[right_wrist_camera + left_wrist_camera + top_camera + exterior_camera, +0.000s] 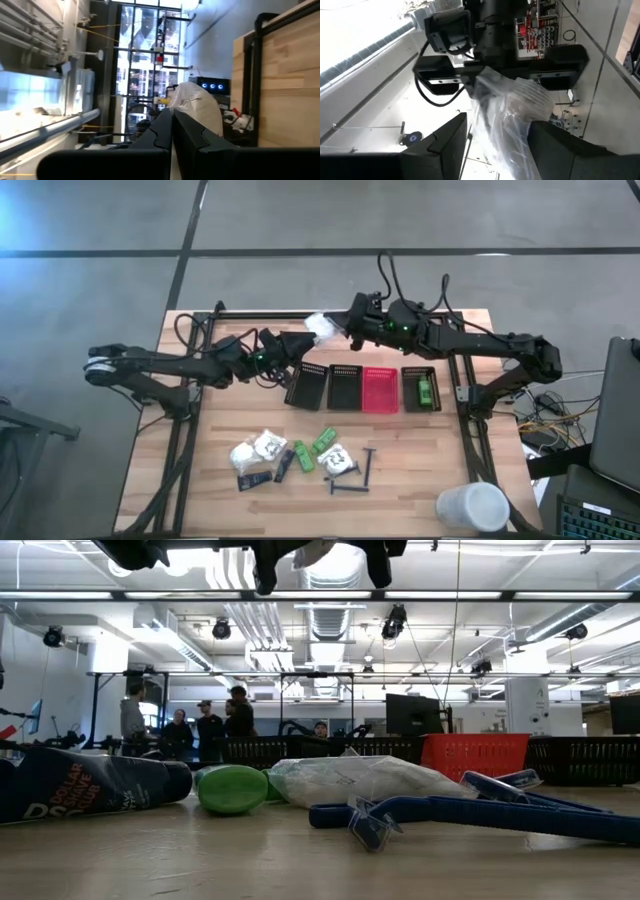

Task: Pick & Place Travel size toiletries
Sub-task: Put the white cotton pack into the left black bin

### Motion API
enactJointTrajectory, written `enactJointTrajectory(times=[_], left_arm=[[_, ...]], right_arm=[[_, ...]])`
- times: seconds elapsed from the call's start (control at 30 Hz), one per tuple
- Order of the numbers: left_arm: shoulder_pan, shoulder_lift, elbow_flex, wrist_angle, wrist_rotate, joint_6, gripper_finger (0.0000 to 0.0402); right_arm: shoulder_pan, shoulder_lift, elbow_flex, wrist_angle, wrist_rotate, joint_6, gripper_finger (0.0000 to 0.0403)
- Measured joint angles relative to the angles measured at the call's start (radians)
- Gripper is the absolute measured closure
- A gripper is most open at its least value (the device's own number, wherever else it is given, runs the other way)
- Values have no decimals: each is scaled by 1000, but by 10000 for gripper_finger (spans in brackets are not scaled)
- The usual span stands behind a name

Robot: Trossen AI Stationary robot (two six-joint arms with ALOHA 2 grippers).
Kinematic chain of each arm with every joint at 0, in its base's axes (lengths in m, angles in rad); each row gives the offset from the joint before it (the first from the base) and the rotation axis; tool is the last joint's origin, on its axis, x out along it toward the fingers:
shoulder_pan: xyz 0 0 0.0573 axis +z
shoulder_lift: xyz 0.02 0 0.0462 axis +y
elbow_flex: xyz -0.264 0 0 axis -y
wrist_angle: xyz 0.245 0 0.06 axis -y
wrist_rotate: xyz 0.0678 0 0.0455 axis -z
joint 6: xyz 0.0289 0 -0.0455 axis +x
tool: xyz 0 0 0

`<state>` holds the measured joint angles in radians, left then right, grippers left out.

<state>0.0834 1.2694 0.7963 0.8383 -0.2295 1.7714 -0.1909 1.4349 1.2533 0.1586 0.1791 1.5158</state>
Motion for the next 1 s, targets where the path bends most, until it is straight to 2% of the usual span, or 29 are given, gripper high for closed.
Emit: enactJointTrajectory(times=[0.17, 0.27, 0.53, 0.67, 0.87, 1.0], left_arm=[[0, 0, 0, -37, -8, -31, 200], [0, 0, 0, -83, -11, -46, 219], [0, 0, 0, -99, -37, -44, 337], [-6, 0, 0, -98, -83, -65, 381], [-23, 0, 2, -106, -153, -83, 389], [-39, 0, 2, -179, -180, -124, 389]], right_arm=[[0, 0, 0, 35, 3, 1, 394], [1, 0, 0, 32, 3, 3, 394], [1, 0, 0, 32, 4, 0, 394], [1, 0, 0, 32, 6, -5, 394], [1, 0, 0, -1, 3, -27, 394], [0, -7, 0, -128, 3, -36, 389]])
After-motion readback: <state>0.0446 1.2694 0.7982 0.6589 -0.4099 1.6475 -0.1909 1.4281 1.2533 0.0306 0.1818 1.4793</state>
